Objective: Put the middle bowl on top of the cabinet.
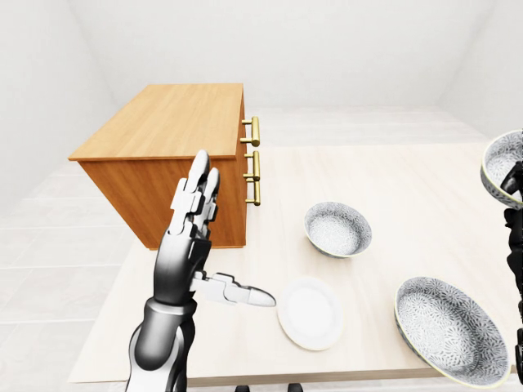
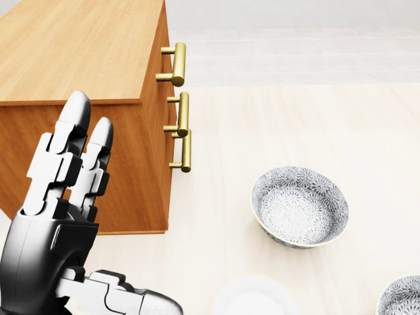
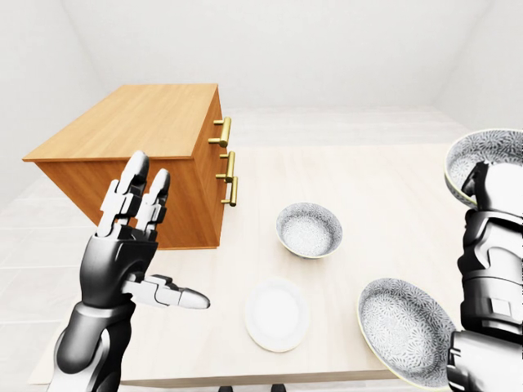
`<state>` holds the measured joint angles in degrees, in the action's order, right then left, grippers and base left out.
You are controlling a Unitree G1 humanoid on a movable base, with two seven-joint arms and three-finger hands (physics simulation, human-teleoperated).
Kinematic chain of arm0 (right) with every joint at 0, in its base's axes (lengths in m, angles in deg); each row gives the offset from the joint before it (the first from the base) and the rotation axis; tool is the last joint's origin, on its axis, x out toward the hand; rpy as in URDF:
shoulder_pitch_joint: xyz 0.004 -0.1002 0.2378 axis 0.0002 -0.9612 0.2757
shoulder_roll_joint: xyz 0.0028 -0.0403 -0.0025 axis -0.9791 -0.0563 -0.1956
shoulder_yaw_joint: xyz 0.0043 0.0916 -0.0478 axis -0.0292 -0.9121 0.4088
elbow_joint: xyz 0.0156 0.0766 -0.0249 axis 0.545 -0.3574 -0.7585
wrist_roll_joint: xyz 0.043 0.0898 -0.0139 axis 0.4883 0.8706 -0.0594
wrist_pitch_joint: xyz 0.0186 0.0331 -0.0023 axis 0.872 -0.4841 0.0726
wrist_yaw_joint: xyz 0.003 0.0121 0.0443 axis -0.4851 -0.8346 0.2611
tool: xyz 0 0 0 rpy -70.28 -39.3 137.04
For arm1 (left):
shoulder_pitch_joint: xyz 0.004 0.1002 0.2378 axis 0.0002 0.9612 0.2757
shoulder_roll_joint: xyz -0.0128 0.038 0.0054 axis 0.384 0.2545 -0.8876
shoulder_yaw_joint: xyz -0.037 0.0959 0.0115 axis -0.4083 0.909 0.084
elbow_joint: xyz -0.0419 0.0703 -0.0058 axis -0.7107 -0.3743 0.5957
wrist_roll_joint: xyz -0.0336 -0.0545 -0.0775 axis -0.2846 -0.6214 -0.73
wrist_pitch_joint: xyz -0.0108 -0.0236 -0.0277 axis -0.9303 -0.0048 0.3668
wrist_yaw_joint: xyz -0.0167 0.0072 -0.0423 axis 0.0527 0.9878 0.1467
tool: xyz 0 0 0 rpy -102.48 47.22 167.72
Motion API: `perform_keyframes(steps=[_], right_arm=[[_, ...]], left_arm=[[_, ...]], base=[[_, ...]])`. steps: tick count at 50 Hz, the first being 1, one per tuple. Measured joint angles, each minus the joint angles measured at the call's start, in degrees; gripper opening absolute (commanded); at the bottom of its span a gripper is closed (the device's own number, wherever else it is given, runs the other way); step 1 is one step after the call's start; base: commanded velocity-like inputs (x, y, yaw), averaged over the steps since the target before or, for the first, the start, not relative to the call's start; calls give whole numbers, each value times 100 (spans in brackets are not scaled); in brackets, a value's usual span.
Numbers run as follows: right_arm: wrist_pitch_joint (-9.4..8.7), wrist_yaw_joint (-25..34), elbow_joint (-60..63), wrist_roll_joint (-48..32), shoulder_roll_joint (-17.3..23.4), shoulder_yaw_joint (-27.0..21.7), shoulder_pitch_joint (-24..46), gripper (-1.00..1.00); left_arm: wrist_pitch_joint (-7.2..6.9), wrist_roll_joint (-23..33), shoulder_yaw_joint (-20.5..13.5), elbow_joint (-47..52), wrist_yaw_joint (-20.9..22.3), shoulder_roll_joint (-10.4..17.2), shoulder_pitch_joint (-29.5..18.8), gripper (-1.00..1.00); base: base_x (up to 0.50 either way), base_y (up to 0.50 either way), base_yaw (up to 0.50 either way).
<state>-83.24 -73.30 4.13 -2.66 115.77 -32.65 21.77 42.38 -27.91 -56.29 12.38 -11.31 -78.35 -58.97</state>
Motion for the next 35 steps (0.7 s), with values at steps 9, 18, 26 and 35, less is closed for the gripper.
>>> perform_keyframes(steps=[9,18,26,35], right_arm=[[0,460,873,-86,-160,-219,-185,-100],[4,997,1632,-164,-333,-407,-292,-100],[22,1373,2164,-243,-499,-512,-367,-100],[44,1771,2801,-325,-670,-607,-444,-100]], left_arm=[[0,-6,-19,-63,14,-5,-8,100],[0,-4,-13,-66,23,-7,4,100],[0,-11,-19,-66,30,-5,10,100],[0,-13,-9,-61,44,-2,21,100]], base=[[0,0,0],[0,0,0],[0,0,0],[0,0,0]])
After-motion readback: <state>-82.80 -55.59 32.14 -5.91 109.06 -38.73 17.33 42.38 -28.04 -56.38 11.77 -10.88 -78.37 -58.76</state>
